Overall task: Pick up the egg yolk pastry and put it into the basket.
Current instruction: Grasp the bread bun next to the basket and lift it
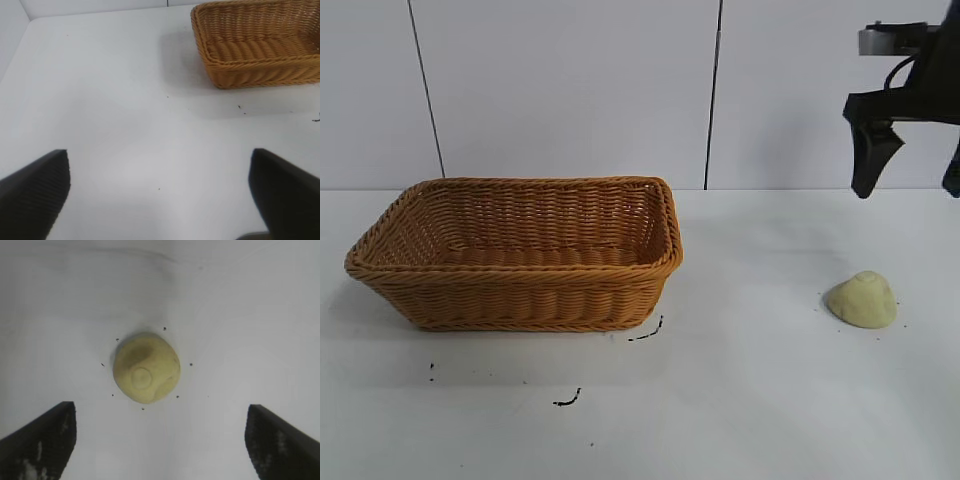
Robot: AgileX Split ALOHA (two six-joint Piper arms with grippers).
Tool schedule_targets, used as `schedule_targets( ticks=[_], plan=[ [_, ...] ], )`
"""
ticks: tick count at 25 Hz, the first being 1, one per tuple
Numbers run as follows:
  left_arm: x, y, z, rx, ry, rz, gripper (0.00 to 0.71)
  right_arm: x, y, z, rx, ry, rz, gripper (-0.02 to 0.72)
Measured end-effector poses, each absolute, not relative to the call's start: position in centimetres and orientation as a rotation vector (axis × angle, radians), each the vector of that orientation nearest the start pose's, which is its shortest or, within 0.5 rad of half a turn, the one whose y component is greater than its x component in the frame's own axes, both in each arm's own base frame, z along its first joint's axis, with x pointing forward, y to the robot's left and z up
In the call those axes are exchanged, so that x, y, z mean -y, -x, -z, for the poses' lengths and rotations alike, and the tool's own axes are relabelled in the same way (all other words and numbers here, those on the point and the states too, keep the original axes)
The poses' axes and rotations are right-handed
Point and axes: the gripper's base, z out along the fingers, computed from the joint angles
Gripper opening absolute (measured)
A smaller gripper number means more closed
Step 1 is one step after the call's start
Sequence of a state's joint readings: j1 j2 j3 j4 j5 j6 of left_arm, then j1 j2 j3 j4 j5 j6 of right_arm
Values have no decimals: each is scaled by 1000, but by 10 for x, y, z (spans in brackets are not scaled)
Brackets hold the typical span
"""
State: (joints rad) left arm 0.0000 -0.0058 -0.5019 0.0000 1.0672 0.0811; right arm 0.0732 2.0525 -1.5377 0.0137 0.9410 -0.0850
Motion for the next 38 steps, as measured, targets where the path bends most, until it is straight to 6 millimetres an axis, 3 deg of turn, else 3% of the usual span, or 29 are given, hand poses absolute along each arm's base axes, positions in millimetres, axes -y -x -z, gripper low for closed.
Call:
schedule_targets(
  ticks=[6, 10, 21, 24, 31, 34, 38],
  plan=[
    [0, 6, -277, -2042, -83, -51, 697, -32, -428, -134, -2995, 221, -14, 656],
    [0, 6, -277, -2042, -83, -51, 697, -32, -428, -114, -3043, 210, -16, 656],
    [0, 6, -277, -2042, -83, -51, 697, -33, -427, -109, -3069, 190, -24, 617],
    [0, 6, -277, -2042, -83, -51, 697, -33, -426, -107, -3085, 191, -24, 545],
    [0, 6, -277, -2042, -83, -51, 697, -33, -425, -106, -3090, 190, -25, 236],
    [0, 6, -277, -2042, -83, -51, 697, -33, -425, -106, -3092, 189, -25, 184],
    [0, 6, -277, -2042, -83, -51, 697, -33, -424, -113, -3092, 189, -26, 171]
  ],
)
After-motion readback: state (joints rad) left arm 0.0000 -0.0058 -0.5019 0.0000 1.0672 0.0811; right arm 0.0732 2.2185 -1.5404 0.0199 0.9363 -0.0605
